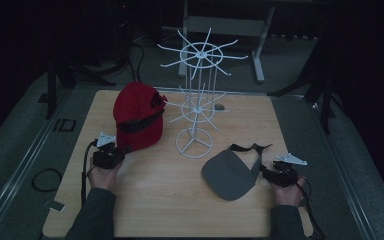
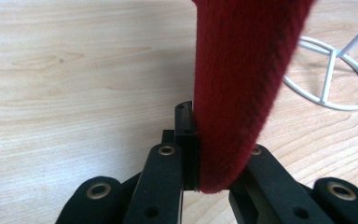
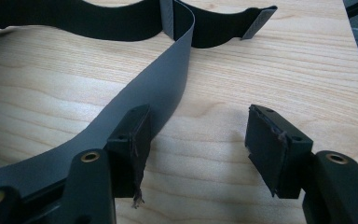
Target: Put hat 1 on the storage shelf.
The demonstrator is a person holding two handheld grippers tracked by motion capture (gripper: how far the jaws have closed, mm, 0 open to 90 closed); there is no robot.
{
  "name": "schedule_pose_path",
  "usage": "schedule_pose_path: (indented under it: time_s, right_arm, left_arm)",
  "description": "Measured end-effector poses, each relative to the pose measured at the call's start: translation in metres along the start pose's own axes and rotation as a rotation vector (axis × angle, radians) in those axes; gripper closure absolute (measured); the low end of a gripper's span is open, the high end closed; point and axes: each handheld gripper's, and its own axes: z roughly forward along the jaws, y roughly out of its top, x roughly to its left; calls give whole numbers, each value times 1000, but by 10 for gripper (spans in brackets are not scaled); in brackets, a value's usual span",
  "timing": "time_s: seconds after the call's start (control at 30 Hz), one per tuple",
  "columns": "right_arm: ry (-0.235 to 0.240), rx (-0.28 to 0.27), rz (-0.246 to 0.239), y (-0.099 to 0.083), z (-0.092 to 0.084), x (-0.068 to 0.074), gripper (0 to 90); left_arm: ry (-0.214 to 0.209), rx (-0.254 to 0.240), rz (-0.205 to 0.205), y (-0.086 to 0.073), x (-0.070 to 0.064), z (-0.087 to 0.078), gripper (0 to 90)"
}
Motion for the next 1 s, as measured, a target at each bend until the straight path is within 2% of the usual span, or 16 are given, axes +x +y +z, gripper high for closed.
schedule_pose_path:
  time_s: [1.0]
  right_arm:
    - [1,0,1,0,0,0,405]
  left_arm:
    - [31,-99,24,40,1,-27,859]
